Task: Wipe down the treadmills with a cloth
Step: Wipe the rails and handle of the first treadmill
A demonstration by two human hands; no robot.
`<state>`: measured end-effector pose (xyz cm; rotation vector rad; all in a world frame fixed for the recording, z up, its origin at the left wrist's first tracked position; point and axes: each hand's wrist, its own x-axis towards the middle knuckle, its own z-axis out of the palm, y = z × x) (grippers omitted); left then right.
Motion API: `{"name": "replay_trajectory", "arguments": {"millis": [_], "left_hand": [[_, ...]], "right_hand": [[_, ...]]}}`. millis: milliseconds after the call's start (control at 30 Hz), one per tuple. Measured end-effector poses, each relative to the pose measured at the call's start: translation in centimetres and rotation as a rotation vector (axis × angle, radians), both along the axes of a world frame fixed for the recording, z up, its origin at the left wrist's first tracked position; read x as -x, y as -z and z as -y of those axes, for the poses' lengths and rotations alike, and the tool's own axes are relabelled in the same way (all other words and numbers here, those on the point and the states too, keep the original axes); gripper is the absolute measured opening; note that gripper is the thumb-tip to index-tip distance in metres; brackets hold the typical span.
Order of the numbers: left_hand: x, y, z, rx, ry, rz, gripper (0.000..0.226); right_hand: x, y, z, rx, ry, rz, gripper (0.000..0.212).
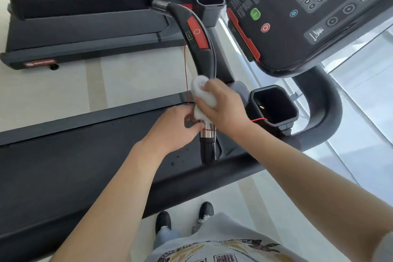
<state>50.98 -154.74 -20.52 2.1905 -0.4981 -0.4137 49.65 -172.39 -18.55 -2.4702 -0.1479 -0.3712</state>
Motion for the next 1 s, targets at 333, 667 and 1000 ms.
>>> {"name": "replay_trajectory", "arguments": {"millis": [333,667,1000], "left_hand": [[2.6,0.3,-2.1,-0.150,0.109,0.195,0.007],[0.9,-0.3,-3.8,-0.099,0.026,0.265,0.018],[0.6,-0.4,-3.0,-0.016,-0.074,0.301,0.007]], "right_hand": [[-0.4,-2.2,1.5,0.270,-0.138,-0.013,0.026],[-1.4,-2.3,-4.7,1.067,-0.342,-0.266,0.025],[-2.4,-1.9,-0.2,0.486,-0.118,0.099,0.040]]}}
